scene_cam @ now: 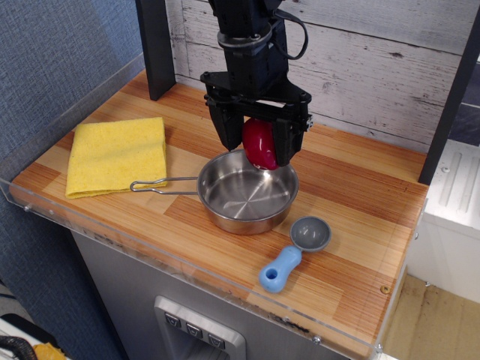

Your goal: Hold the sapodila from top right side of the table and place it inside the steel pan, which is in center of the table.

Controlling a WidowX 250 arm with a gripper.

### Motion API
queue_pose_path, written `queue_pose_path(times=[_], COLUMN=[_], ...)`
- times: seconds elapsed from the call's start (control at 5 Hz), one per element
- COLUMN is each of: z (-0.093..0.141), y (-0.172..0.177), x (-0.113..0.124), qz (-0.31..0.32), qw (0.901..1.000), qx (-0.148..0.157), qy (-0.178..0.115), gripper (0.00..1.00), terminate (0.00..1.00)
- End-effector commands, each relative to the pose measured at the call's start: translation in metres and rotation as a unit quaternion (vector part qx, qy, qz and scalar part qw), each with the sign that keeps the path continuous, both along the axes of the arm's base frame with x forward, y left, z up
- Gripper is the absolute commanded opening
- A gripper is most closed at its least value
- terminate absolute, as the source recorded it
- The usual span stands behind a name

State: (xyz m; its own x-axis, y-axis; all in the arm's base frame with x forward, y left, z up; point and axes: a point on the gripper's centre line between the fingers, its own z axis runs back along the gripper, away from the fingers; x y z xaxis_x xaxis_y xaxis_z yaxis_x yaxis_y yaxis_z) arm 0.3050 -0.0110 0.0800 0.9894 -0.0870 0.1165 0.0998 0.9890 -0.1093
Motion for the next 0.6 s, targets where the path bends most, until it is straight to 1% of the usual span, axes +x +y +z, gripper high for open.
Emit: queue_pose_path(times=[0.0,0.2,0.4], z=[-0.0275,-0.0326,-0.0343], y=[0.0164,0.0173,0.0169], x=[0.0038,0.0061,0.0063], qz=[0.009,0.002,0.001], qw=[0.9996,0.9995,0.9993], qx=[0.019,0.022,0.025], qy=[0.017,0.024,0.027], gripper=[1.00,1.00,1.00], terminate=[0.00,0.00,1.00])
